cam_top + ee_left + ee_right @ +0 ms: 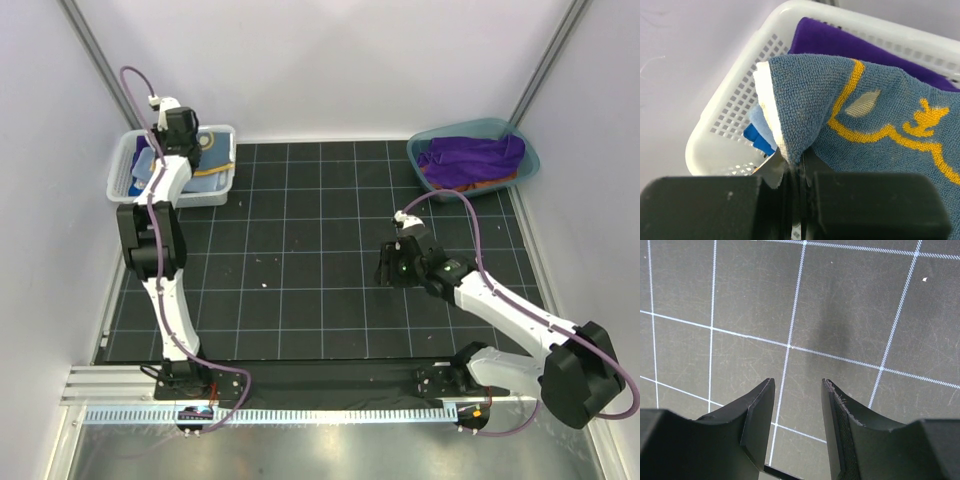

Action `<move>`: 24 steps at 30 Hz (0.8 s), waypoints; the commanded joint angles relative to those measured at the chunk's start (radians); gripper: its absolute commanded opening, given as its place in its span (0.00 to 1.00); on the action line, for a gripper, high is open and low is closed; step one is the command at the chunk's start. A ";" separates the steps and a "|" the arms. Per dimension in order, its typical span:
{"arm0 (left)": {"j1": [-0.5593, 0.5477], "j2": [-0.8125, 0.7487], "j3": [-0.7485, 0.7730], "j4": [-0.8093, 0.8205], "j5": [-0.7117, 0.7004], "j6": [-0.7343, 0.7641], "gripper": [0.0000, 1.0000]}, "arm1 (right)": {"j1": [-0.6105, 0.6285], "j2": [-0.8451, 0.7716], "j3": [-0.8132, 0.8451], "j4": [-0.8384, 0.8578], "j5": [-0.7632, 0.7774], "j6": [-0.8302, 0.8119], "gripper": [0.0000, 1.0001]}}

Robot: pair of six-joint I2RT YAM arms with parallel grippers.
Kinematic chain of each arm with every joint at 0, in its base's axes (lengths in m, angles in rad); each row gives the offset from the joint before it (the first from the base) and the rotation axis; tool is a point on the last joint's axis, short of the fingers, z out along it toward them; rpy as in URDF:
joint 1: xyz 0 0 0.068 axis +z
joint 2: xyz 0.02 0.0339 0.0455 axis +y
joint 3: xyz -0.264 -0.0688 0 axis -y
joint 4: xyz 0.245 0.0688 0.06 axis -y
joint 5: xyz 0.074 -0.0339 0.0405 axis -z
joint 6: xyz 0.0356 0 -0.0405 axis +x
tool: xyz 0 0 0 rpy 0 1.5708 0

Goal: Fold and stack the towels
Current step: Neatly place the folded towel into the bin

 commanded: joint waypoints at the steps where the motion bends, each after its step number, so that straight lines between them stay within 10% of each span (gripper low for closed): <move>1: 0.053 0.008 0.049 0.059 0.039 -0.033 0.00 | 0.001 0.006 0.004 0.014 0.012 -0.012 0.49; 8: 0.070 0.053 0.101 -0.011 0.069 -0.097 0.01 | 0.001 0.020 -0.003 0.023 0.028 -0.012 0.49; 13: 0.070 0.059 0.108 -0.050 0.025 -0.163 0.61 | 0.001 0.022 -0.011 0.032 0.025 -0.014 0.50; 16: 0.068 0.027 0.079 -0.044 -0.009 -0.194 0.78 | 0.001 0.016 -0.014 0.040 0.018 -0.015 0.50; 24: 0.030 -0.109 -0.008 0.019 0.016 -0.223 0.82 | -0.001 -0.003 -0.017 0.055 0.012 -0.015 0.51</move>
